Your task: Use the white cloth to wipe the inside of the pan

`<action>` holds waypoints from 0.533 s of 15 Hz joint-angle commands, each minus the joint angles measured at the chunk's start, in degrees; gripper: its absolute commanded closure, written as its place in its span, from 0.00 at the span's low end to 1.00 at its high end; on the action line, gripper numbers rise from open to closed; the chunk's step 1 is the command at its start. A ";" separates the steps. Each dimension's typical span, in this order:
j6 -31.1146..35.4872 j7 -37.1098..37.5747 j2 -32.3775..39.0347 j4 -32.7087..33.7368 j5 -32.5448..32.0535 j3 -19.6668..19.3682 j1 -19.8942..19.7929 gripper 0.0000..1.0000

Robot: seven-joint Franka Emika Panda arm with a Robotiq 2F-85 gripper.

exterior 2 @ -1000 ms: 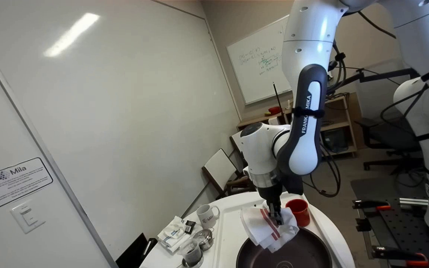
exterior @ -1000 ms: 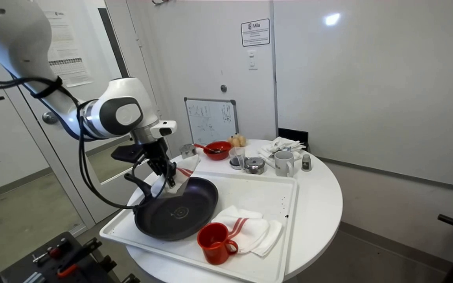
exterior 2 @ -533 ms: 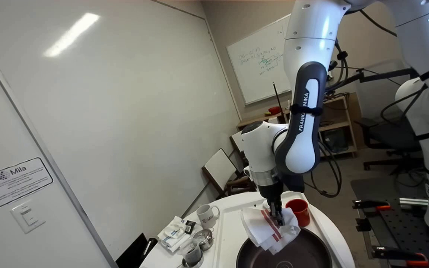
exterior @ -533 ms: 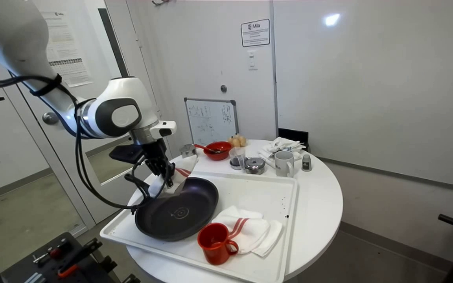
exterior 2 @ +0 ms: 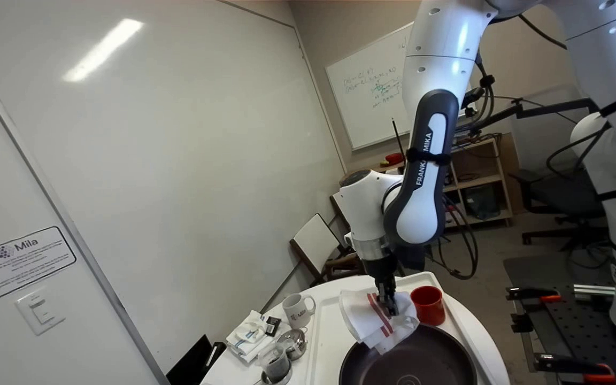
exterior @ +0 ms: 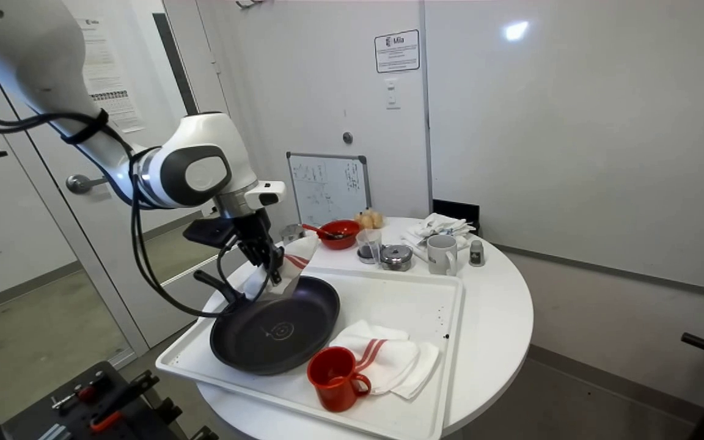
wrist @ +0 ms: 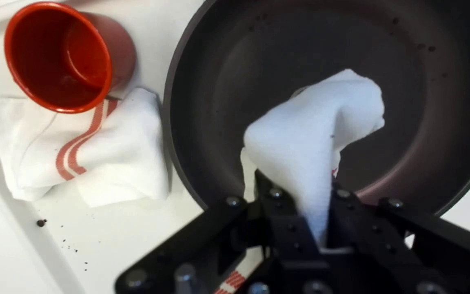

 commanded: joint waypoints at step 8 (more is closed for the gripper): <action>-13.15 -5.13 12.67 24.56 7.09 0.37 -8.25 0.91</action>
